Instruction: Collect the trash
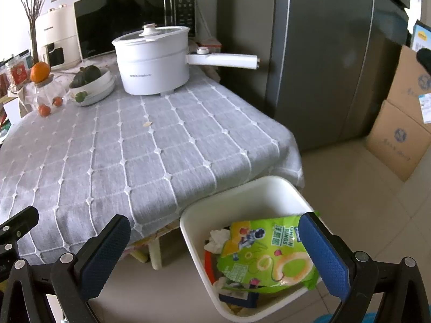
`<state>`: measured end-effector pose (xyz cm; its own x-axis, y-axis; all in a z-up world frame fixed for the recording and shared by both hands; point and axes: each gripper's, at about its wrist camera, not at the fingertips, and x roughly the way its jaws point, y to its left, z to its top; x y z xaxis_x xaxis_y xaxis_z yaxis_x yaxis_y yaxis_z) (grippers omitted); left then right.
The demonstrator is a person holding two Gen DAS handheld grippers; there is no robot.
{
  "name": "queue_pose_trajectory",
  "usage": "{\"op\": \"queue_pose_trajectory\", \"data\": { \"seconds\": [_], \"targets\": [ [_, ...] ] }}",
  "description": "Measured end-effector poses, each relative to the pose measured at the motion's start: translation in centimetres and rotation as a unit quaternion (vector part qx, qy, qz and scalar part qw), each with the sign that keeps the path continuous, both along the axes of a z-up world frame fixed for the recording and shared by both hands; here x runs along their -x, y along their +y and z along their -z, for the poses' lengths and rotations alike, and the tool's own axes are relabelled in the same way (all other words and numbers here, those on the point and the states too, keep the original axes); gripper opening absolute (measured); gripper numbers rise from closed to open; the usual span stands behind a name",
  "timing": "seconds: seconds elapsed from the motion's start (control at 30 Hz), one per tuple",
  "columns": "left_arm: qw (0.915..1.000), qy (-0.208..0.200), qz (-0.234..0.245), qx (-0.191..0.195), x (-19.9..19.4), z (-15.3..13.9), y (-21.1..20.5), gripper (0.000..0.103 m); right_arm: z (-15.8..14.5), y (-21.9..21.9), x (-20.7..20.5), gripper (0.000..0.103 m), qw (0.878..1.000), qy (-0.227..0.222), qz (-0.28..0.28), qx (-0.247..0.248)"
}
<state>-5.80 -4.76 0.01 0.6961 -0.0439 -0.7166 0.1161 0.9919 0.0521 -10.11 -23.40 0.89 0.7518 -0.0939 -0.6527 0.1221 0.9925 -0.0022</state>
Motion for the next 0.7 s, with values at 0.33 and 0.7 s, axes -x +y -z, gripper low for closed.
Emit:
{"op": "queue_pose_trajectory", "data": {
  "seconds": [0.33, 0.7],
  "targets": [
    [0.9999, -0.010, 0.006, 0.001, 0.28, -0.25, -0.16, 0.091, -0.05, 0.19, 0.07, 0.102, 1.000, -0.001, -0.002, 0.003],
    [0.9996, -0.028, 0.002, 0.003, 0.58, -0.96, 0.28, 0.097, -0.04, 0.27, -0.02, 0.102, 1.000, -0.003, -0.001, 0.005]
  ]
}}
